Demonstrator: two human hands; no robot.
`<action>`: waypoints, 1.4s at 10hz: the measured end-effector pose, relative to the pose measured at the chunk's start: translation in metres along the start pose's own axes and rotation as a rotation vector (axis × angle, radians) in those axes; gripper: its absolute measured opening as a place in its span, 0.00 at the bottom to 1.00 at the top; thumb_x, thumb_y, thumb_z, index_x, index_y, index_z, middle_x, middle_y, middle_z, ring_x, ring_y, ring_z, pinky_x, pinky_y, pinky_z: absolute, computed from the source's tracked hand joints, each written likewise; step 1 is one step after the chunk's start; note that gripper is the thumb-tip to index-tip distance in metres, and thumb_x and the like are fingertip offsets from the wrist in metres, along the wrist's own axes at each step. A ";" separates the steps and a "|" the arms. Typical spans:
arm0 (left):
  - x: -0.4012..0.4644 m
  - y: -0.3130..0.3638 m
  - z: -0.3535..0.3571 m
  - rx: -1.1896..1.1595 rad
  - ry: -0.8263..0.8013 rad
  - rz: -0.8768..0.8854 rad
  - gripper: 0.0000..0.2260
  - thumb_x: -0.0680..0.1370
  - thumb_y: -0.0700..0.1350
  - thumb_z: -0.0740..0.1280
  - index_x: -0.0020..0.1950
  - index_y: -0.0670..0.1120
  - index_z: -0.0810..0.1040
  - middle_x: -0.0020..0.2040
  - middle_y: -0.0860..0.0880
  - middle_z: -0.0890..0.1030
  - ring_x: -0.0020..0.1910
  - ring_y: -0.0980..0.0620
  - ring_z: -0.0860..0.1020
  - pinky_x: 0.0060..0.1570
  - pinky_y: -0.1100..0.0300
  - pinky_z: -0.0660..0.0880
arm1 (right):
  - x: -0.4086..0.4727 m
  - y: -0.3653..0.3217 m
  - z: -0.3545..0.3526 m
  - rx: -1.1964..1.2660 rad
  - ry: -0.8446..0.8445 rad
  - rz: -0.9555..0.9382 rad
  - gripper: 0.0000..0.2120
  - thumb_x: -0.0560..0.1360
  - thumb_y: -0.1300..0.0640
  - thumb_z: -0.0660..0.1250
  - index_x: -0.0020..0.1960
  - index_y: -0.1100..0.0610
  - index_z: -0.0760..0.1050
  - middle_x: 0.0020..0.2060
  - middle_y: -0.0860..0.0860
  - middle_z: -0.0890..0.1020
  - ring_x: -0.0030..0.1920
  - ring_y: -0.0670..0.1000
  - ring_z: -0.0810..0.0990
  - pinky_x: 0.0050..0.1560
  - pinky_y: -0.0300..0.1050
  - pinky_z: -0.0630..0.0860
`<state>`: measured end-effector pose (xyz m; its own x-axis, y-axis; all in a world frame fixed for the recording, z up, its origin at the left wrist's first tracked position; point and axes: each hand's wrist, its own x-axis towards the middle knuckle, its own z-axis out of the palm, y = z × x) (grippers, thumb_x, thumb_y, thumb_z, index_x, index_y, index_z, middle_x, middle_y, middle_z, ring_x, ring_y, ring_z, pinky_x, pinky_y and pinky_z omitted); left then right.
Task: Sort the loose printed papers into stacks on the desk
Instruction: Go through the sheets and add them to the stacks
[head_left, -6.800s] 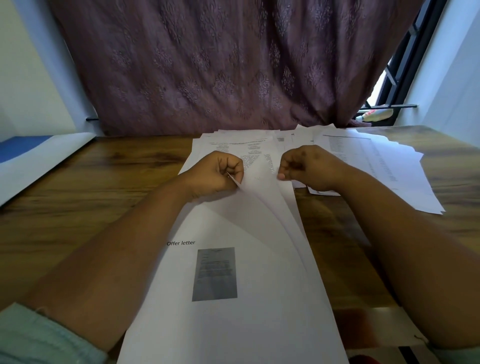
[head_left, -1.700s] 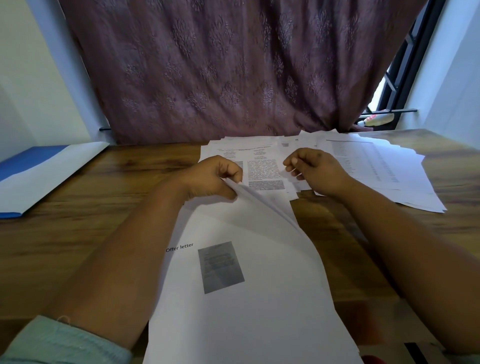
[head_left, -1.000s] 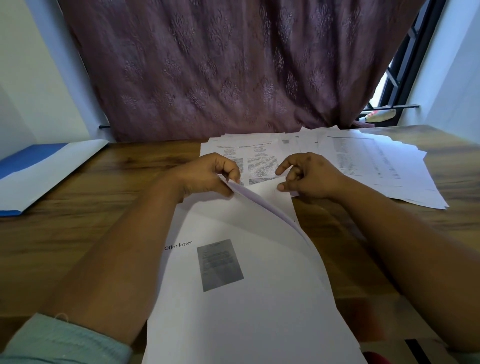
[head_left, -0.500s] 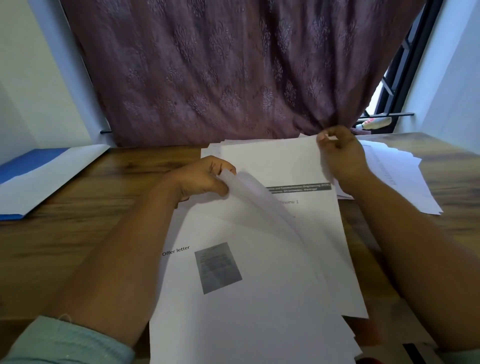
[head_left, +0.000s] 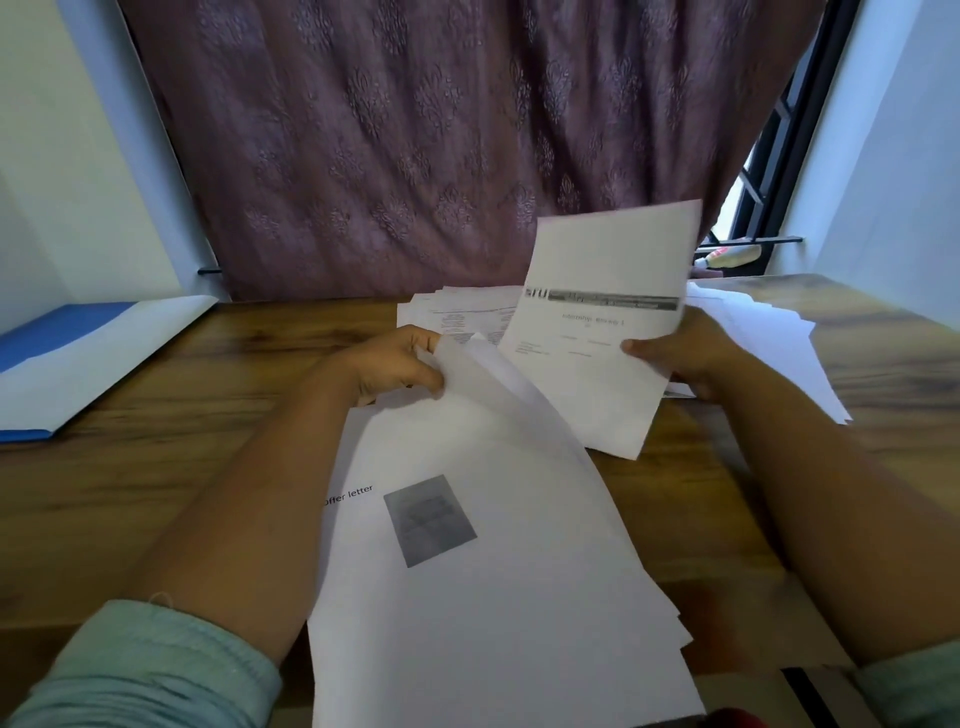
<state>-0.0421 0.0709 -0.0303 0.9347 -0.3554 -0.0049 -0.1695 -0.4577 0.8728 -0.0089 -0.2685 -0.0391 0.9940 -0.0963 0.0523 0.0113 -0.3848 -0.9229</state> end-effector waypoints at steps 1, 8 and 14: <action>0.005 -0.005 0.001 -0.035 0.004 -0.029 0.15 0.73 0.26 0.68 0.52 0.43 0.81 0.45 0.52 0.86 0.47 0.53 0.83 0.49 0.62 0.79 | -0.002 -0.005 0.008 -0.109 0.265 0.000 0.20 0.78 0.54 0.67 0.67 0.58 0.72 0.63 0.55 0.78 0.63 0.58 0.75 0.66 0.55 0.72; -0.019 -0.009 -0.063 -0.662 0.117 -0.106 0.44 0.70 0.77 0.54 0.68 0.41 0.75 0.60 0.41 0.82 0.60 0.41 0.80 0.61 0.45 0.74 | -0.070 -0.039 0.062 0.307 -0.585 -0.059 0.15 0.76 0.67 0.65 0.61 0.58 0.78 0.56 0.56 0.83 0.53 0.58 0.84 0.54 0.52 0.80; -0.033 -0.005 -0.017 0.088 -0.157 -0.016 0.18 0.67 0.27 0.75 0.52 0.43 0.83 0.51 0.41 0.84 0.50 0.46 0.80 0.56 0.51 0.77 | -0.067 -0.050 0.100 0.054 -0.484 -0.144 0.16 0.81 0.60 0.59 0.40 0.62 0.81 0.41 0.60 0.84 0.40 0.55 0.82 0.47 0.49 0.81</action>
<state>-0.0671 0.0988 -0.0267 0.8784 -0.4672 -0.1004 -0.1881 -0.5312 0.8261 -0.0656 -0.1510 -0.0345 0.9183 0.3959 0.0093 0.1446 -0.3135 -0.9385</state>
